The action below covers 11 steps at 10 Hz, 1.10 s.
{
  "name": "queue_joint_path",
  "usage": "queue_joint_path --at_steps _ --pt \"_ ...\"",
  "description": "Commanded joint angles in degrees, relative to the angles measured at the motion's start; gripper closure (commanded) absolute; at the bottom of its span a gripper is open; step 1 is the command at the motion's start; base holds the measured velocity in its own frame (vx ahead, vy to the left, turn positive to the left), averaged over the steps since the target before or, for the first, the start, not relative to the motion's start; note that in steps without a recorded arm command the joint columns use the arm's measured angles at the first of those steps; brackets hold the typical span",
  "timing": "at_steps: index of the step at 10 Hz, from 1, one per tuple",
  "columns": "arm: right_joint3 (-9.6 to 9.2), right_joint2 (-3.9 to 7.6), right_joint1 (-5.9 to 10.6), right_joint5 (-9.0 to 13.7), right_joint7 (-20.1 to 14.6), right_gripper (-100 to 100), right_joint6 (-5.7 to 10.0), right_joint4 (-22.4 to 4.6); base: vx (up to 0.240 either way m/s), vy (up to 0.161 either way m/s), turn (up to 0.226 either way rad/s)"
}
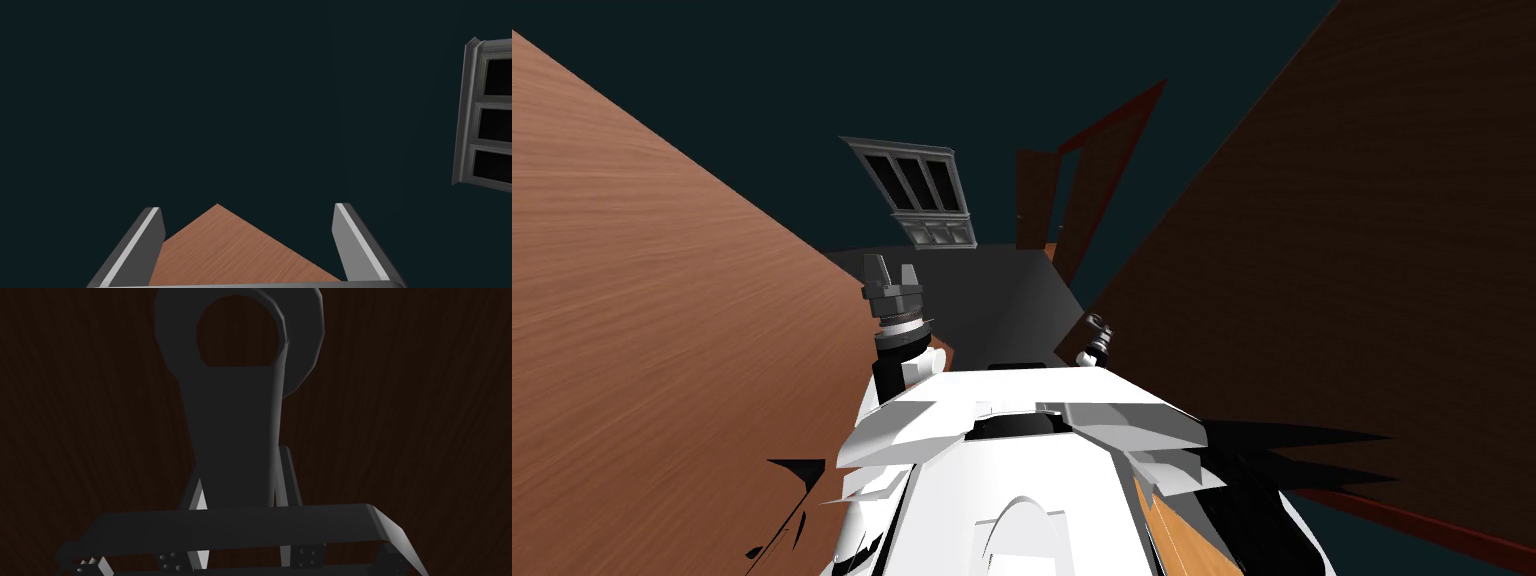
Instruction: Push the door open
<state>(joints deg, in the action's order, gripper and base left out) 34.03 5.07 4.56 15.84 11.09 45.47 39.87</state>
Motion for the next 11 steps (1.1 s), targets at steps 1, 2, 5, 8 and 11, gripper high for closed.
queue_joint_path --at_steps 1,2,5,8,11 --pt "0.43 -0.28 -0.51 0.19 0.37 100 -0.60 1.59 0.039 -0.017 -0.003" --pt "1.34 -0.52 -0.58 0.70 0.70 100 -0.55 1.65 0.113 -0.019 -0.036" --pt "2.43 -0.89 -0.67 1.31 1.10 100 -0.50 1.72 0.127 0.003 -0.042" --pt "3.75 -1.49 -0.77 2.03 1.58 100 -0.43 1.80 0.168 -0.013 -0.047" --pt "4.78 -1.37 -1.18 2.54 1.71 100 -0.26 1.35 0.112 -0.012 -0.040"
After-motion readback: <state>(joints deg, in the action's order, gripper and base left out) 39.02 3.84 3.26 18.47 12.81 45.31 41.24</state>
